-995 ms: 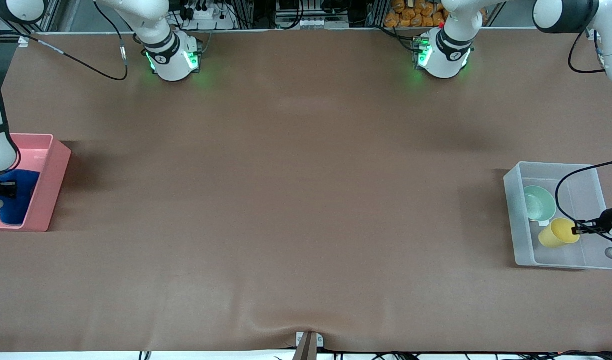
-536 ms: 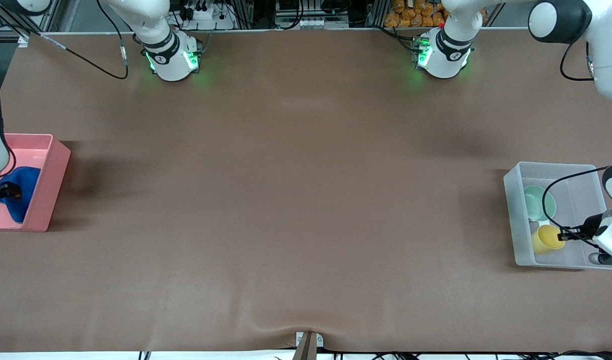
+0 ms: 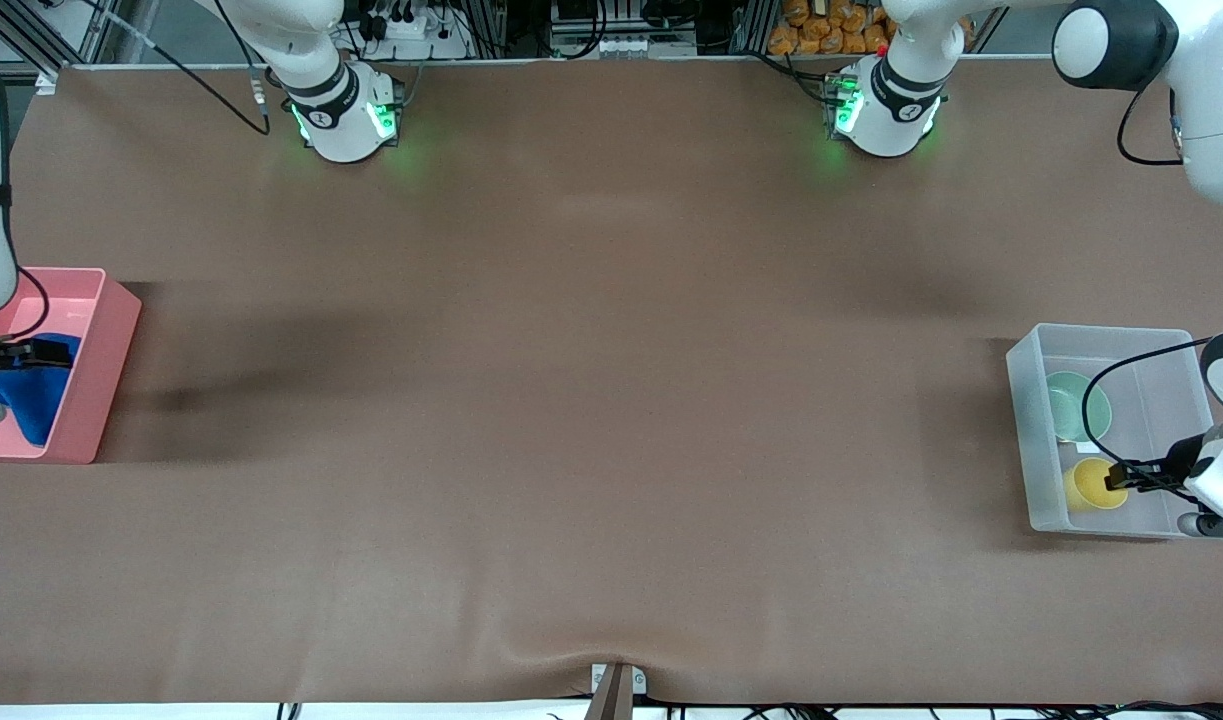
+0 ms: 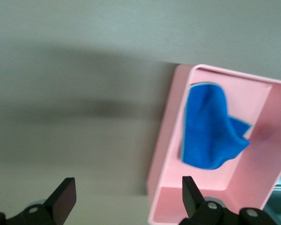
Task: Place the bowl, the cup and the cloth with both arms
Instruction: 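Carry the cup into the clear bin and open the left gripper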
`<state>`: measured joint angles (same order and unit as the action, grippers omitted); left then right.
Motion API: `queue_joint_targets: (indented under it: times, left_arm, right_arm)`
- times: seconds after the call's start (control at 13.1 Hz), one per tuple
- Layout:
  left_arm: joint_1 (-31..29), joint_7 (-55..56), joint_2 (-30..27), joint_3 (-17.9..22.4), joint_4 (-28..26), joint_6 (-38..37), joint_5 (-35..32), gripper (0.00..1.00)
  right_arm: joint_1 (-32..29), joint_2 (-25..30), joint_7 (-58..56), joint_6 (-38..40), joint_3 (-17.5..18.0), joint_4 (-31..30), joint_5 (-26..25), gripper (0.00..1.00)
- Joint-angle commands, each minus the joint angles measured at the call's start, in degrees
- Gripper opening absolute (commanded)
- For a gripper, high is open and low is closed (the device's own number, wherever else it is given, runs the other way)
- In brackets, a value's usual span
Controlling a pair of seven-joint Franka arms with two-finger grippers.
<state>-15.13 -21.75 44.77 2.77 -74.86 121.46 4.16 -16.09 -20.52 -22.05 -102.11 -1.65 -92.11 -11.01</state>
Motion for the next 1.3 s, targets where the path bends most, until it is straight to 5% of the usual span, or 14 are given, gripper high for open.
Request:
queue_joint_targets:
  times: [0.0, 0.15, 0.23, 0.69, 1.22]
  left_arm:
    - [0.4, -0.7, -4.3, 1.4, 0.1, -6.5, 0.1, 0.81]
    - [0.9, -0.7, -8.4, 1.5, 0.0, -10.7, -0.7, 0.86]
    - [1.9, -0.4, -9.6, 1.4, -0.1, -12.3, -1.5, 1.00]
    - [13.2, 10.7, -14.4, 6.5, -1.2, -20.0, -2.2, 1.00]
    - [18.6, 16.2, -21.3, 6.4, -2.1, -25.0, -0.9, 1.00]
  right_arm:
    - [2.8, 4.3, 4.7, 3.3, -0.5, -2.0, 4.8, 1.00]
    - [4.7, 6.5, 7.4, 5.4, -0.5, -2.1, 7.0, 1.00]
    - [5.5, 7.6, 9.3, 6.4, -0.5, -2.1, 7.5, 1.00]
    - [10.8, 16.8, 18.4, 11.7, -0.5, -2.1, 11.2, 1.00]
    - [13.6, 20.2, 28.7, 21.5, -0.2, 2.6, 12.1, 1.00]
